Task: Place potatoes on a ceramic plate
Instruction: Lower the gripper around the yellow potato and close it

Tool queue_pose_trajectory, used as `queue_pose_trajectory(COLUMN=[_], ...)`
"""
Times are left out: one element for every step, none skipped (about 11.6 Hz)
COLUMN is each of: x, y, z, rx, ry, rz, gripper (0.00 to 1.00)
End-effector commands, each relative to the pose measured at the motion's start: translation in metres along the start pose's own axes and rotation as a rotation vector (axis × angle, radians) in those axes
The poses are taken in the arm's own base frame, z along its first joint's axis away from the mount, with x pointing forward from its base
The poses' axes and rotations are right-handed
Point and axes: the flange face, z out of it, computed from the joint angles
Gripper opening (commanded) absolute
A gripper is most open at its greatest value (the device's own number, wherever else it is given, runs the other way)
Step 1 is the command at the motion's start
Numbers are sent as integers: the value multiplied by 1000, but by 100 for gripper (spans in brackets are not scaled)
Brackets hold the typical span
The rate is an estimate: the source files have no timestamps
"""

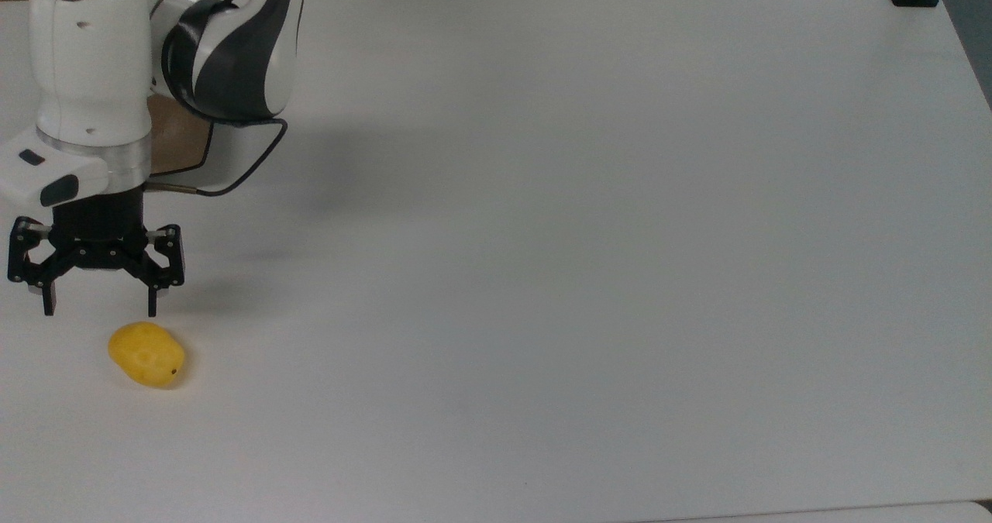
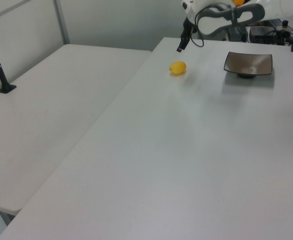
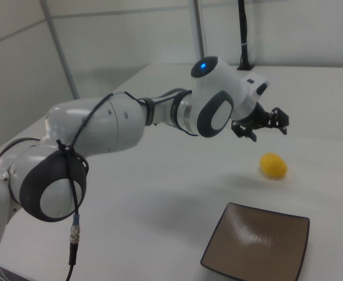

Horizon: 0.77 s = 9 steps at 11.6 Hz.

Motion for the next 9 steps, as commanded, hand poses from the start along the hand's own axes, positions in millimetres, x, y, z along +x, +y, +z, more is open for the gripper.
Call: queue_pose_trajectory(x=[-3, -6, -10, -14, -19, -22, -25, -28, -28], y=[-13, -18, -22, -26, -31, -33, -38, -40, -43], z=[31, 39, 49, 58, 70, 76, 83, 87, 90], rx=[-19, -23, -23, -20, -22, -23, -18, -16, -28], ry=[2, 0, -9, -20, -15, -14, -21, -27, -37], rz=[-44, -58, -70, -76, -81, -81, -84, -89, -119], gripper=[100, 100, 100, 100, 100, 100, 100, 100, 100])
